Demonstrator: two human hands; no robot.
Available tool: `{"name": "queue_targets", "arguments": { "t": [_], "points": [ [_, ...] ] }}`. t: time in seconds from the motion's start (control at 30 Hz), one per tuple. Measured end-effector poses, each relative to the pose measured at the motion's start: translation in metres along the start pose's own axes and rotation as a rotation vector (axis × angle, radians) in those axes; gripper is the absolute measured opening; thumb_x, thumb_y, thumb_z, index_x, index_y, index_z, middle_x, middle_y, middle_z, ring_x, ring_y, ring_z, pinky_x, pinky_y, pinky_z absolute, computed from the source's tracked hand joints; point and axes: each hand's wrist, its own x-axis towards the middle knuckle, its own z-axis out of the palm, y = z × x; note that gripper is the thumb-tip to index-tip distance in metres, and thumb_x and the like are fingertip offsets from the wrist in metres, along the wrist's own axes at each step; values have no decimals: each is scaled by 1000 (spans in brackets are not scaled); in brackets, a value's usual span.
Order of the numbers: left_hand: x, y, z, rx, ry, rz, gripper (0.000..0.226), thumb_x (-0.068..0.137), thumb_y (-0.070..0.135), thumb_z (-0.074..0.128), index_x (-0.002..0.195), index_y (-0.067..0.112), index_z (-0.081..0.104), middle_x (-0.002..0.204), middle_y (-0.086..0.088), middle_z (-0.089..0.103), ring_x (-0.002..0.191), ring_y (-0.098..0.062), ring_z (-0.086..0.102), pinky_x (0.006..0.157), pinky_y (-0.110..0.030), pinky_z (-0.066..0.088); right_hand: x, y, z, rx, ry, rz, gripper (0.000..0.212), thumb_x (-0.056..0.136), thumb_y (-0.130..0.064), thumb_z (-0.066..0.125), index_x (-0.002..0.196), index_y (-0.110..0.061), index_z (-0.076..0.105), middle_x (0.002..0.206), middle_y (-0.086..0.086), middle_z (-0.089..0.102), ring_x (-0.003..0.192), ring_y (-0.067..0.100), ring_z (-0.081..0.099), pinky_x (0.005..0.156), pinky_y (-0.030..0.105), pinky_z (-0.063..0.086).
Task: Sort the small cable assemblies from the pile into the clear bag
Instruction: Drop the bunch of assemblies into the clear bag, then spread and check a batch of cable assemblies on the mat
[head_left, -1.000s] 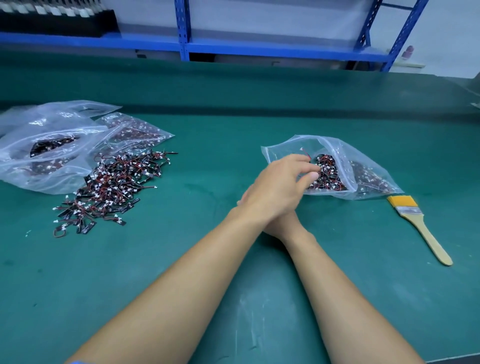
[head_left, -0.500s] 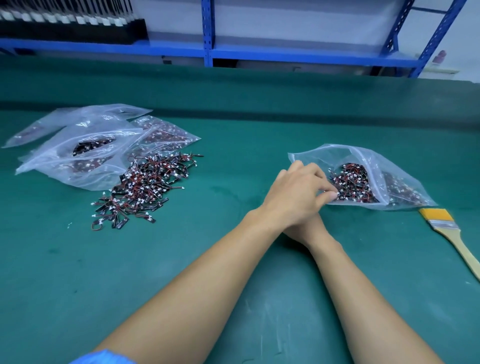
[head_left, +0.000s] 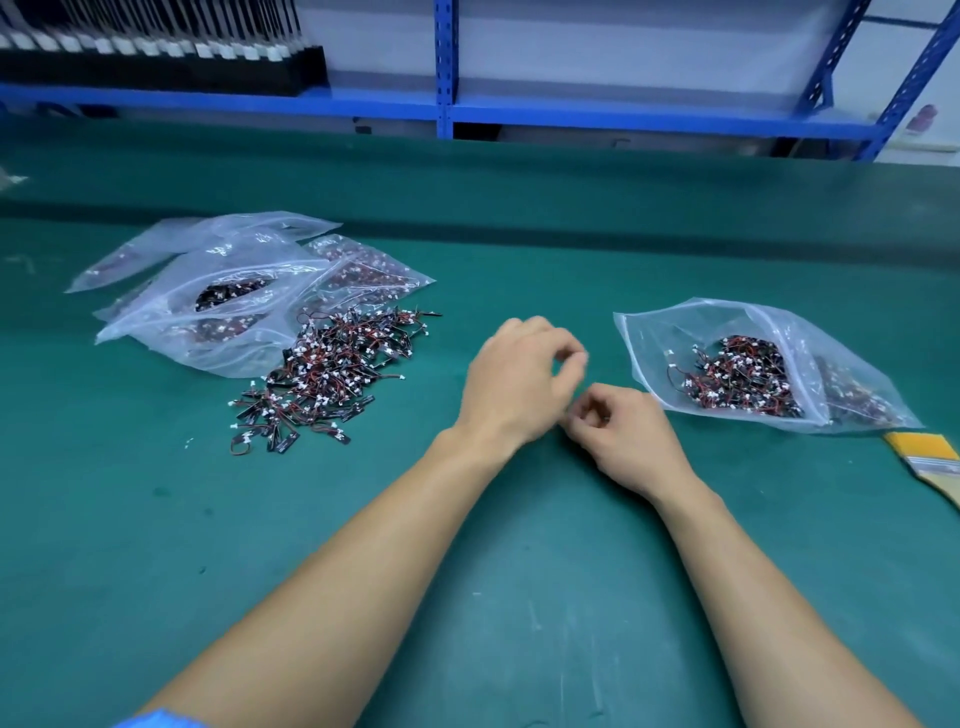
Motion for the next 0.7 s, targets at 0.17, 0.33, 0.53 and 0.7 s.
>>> {"name": "queue_targets", "arguments": {
  "t": [0.17,0.33,0.53,0.7],
  "points": [
    [-9,-70,-16,478,-125,-346,64,95,60,43,146,21,43,154,-7,37,141,-28,29,115,-41,22,0,5,3,44,-1,2,21,84,-32,74,68,-25,62,56,-9,61,48,5,49,58,33,49],
    [-19,-90,-17,579,-294,-411,81,94,72,23,152,17,32,163,-14,20,150,-30,14,123,-45,3,1,8,5,36,9,8,22,84,-31,74,67,-25,62,55,-7,61,49,5,48,58,33,49],
    [-34,-70,-17,343,-408,-110,73,95,66,41,151,19,38,161,-5,28,149,-23,21,123,-37,9,1,6,4,50,3,14,22,85,-31,74,68,-23,62,58,0,62,50,9,49,59,35,50],
    [-52,-63,-24,43,-467,117,58,94,54,56,145,27,47,159,7,32,150,-10,18,123,-32,14,1,5,4,63,10,10,22,84,-31,74,67,-24,62,57,0,61,48,8,46,56,33,46]
  ]
}}
